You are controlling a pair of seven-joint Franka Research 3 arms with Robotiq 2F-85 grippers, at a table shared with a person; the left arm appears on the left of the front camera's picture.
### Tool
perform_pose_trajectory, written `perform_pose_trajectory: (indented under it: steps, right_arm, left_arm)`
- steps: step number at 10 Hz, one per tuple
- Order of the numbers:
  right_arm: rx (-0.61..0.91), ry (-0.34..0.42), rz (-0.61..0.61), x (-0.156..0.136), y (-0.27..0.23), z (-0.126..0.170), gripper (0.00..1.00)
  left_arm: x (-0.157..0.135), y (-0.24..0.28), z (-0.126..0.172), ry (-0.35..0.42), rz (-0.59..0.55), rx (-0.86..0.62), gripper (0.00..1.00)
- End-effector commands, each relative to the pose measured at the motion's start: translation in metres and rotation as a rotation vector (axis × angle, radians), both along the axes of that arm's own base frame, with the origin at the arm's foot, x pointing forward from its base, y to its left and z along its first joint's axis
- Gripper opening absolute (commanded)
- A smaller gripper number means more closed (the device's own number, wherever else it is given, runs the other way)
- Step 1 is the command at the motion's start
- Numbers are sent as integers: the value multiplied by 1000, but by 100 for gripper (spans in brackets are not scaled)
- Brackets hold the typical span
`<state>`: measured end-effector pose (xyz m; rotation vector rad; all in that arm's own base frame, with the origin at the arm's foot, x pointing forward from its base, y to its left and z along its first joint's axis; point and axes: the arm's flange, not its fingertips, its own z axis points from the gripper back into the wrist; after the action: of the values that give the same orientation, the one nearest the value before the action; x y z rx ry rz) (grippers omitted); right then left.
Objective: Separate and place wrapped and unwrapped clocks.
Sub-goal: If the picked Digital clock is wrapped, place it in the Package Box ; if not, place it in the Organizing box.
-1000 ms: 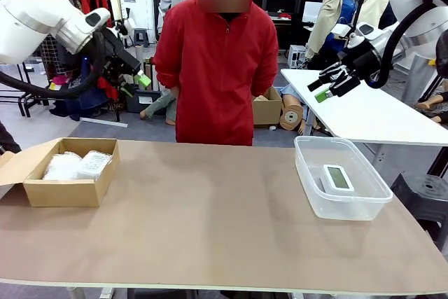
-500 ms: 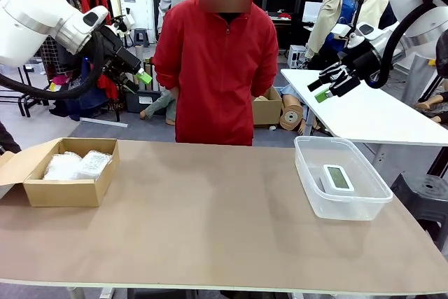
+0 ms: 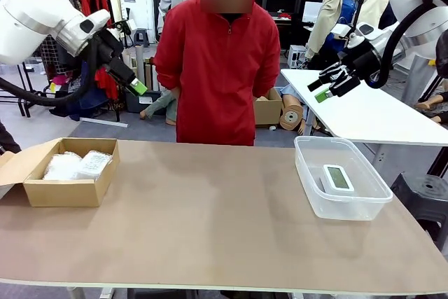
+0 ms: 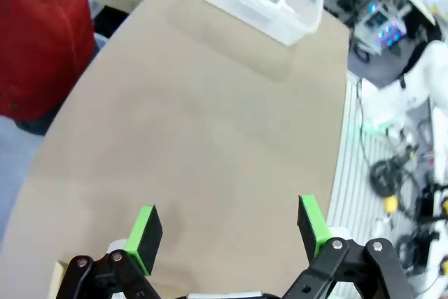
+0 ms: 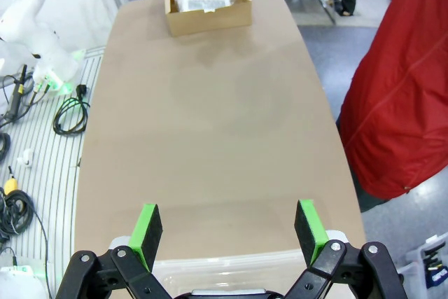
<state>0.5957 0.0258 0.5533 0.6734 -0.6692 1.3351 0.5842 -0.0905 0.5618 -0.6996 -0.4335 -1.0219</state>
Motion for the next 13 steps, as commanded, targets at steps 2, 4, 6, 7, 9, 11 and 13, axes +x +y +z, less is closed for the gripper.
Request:
perform_pose_trajectory:
  steps: [2,4,6,7,9,11,13]
  right_arm:
    - [-13,-9,0,-1,2,2,100]
    - [-13,-9,0,-1,2,2,100]
    - [-13,-9,0,-1,2,2,100]
    - [-13,-9,0,-1,2,2,100]
    - [-13,-9,0,-1,2,2,100]
    - [-13,-9,0,-1,2,2,100]
    - [-13,-9,0,-1,2,2,100]
  left_arm:
    - [-19,20,-7,-248,-161,-46,100]
    - [-21,33,-16,-391,-245,-80,100]
    - [-23,44,-22,-451,-292,-29,100]
    - [-26,48,-20,-452,-365,0,100]
    - [-24,52,-9,-526,-408,86,100]
    - [-19,53,-10,-550,-430,140,100]
    - [-14,54,-11,-519,-403,126,100]
